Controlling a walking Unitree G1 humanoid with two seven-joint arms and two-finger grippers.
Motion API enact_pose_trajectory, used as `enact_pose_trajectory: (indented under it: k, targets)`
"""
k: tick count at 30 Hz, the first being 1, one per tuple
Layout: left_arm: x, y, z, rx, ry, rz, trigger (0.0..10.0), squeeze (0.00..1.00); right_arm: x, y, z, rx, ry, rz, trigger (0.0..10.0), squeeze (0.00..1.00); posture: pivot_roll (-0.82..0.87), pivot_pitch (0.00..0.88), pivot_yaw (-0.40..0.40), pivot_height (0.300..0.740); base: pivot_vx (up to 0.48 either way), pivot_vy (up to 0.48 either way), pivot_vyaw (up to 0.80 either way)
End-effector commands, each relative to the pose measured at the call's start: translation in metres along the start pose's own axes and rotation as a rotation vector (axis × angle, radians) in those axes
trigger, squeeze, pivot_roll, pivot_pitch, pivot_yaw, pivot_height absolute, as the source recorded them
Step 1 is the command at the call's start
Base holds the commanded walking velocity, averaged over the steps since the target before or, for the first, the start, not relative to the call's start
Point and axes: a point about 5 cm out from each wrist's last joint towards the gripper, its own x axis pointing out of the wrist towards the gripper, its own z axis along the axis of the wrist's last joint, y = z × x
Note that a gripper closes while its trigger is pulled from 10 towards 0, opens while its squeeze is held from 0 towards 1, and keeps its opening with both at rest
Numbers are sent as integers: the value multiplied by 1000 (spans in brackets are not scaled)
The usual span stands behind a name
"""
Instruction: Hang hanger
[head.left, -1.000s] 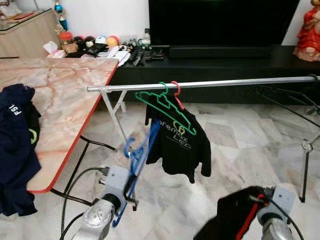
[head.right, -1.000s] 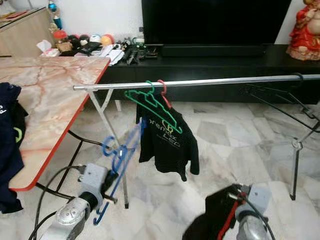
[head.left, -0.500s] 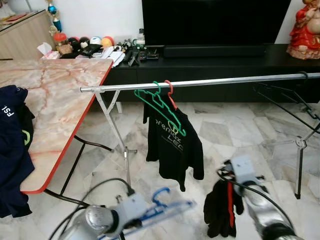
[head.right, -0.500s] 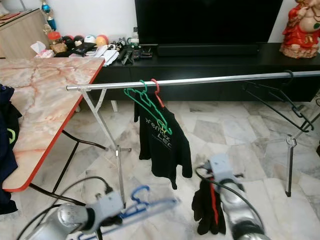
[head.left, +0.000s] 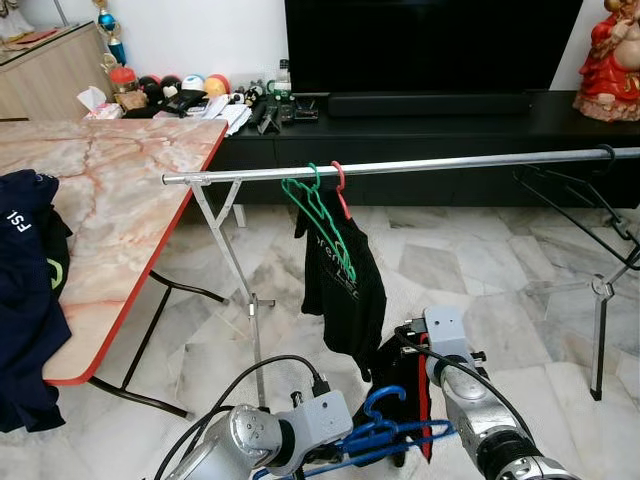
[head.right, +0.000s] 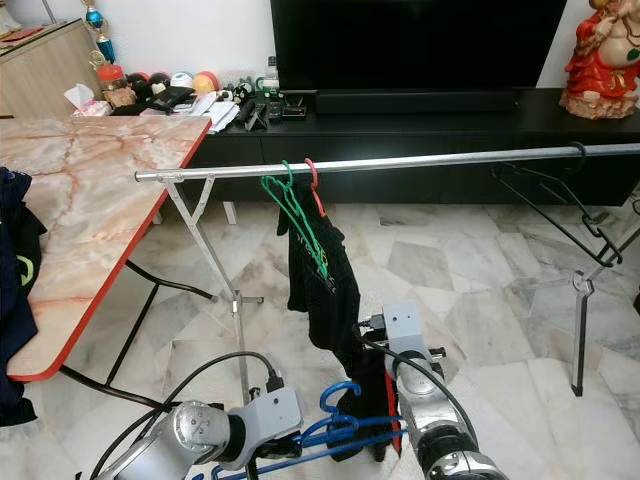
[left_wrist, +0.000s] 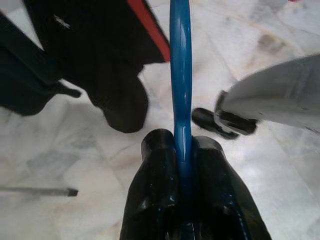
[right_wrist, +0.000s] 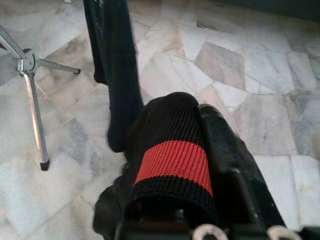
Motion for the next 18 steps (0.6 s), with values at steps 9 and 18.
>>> enact_pose_trajectory:
  k: [9,18]
  targets:
    - [-13,19,-12,-27,77,213,10000,0,1,-13,6,-3,-13,-48,10000,0,-43,0,48,740,0,0,0]
    - [-10,9,-5,-29,40,123,10000,0,2,-11,9,2,-17,-47,10000,0,-44,0,41,740,0,0,0]
